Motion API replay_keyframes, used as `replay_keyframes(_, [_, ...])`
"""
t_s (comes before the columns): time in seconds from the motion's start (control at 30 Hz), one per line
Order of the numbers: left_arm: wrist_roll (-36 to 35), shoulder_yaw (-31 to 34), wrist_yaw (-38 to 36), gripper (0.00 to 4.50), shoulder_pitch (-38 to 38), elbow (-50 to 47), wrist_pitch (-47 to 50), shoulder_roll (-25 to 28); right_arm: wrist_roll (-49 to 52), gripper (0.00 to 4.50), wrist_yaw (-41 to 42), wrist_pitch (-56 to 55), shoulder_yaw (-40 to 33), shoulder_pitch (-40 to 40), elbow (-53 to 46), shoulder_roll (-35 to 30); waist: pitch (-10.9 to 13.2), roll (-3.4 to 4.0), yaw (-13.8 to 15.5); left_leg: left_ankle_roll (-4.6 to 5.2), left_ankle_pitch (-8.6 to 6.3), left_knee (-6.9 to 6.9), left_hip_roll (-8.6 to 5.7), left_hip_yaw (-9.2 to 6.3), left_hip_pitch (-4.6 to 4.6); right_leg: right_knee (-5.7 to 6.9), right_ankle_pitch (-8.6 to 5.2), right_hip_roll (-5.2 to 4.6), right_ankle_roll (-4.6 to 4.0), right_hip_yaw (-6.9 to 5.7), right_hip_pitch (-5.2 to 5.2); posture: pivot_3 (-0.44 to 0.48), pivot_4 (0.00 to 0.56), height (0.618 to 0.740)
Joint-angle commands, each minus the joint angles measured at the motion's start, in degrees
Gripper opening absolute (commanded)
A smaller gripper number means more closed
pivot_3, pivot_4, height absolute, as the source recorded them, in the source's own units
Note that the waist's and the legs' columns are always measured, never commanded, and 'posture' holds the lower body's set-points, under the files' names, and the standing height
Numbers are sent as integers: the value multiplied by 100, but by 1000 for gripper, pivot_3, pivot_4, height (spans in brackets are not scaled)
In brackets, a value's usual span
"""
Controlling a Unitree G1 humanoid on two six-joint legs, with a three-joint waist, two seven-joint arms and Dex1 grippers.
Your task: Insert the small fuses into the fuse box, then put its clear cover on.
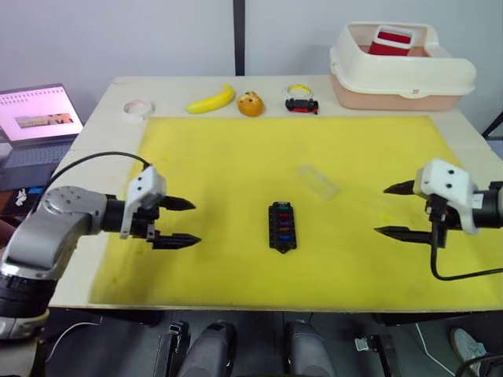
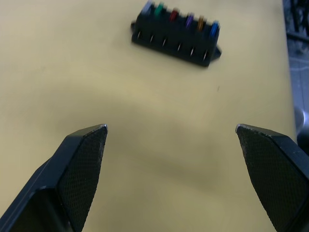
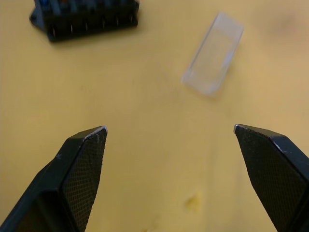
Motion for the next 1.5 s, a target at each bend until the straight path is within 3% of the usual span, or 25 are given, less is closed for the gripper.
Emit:
replay_keyframes(0.03, [-303,-51,822,4500,179,-854,515,-411,169,4488,-227,166,240,-565,-157,128,0,0,-3,0,0,0,0,0,0,-1,0,0,0,0,1,0,150,740])
replay_keyframes(0.23, [-397,-404,2060,4500,371,-1730,1207,-1172,-368,4488,-688,328,1198,-1404,456,435,-1,-2,14,-1,1,1,0,0,0,-2,0,0,0,1,2,0,150,740])
replay_keyframes(0.3, [-508,-434,2246,4500,523,-2018,1313,-1247,-473,4488,-1054,613,1582,-1711,797,959,-2,-5,12,-3,1,1,-2,0,0,-2,0,-1,0,1,3,0,150,740])
replay_keyframes(0.4, [-599,-445,2345,4500,564,-2124,1379,-1236,-682,4488,-1327,754,1971,-2107,1441,1555,-3,-3,-6,-12,7,-1,-1,0,1,0,-1,1,-3,3,0,0,150,740])
replay_keyframes(0.53, [-536,-508,2358,4500,476,-2213,1336,-1002,-1124,4488,-1654,1012,2511,-3187,3060,2411,-1,-1,-21,-39,23,-4,-2,2,1,1,-1,3,-5,4,-3,0,150,740])
replay_keyframes(0.7, [-590,-557,2503,4500,707,-2412,1319,-928,-1506,4488,-1680,939,2852,-3957,4474,2967,-2,-1,2,-40,23,-8,-4,-2,-1,-6,-1,2,-5,4,-3,0,150,740])
replay_keyframes(1.0, [-619,-636,2792,4500,998,-2672,1280,-925,-1740,4488,-1415,1306,3133,-4119,4598,3224,-2,2,-11,-41,24,-8,-3,-2,0,-7,-1,4,-5,4,-1,0,150,740])
replay_keyframes(1.1, [-669,-692,2981,4500,885,-2657,1393,-1065,-1749,3635,-1317,1548,3155,-4151,4311,3187,-2,2,-9,-41,24,-8,-3,-2,0,-5,-1,4,-5,4,-2,0,150,740])
replay_keyframes(1.23, [-603,-908,3315,4500,908,-2723,1535,-1246,-1732,1719,-1238,1818,3146,-4162,3901,3089,-2,2,-12,-41,23,-7,-4,-1,0,-5,-1,4,-5,5,-2,0,150,740])
replay_keyframes(1.4, [-421,-1198,4166,4500,1038,-2851,1915,-1644,-1616,1690,-1120,2284,3092,-4020,3033,2871,-2,3,-1,-40,23,-8,-4,-1,0,-4,-1,3,-5,5,-4,0,150,740])
replay_keyframes(1.5, [-402,-1445,4799,4500,1091,-3007,2290,-2177,-1546,1690,-1150,2567,3008,-3979,2598,2735,-2,2,9,-40,23,-7,-5,-1,-1,-4,-1,2,-5,6,-3,0,150,740])
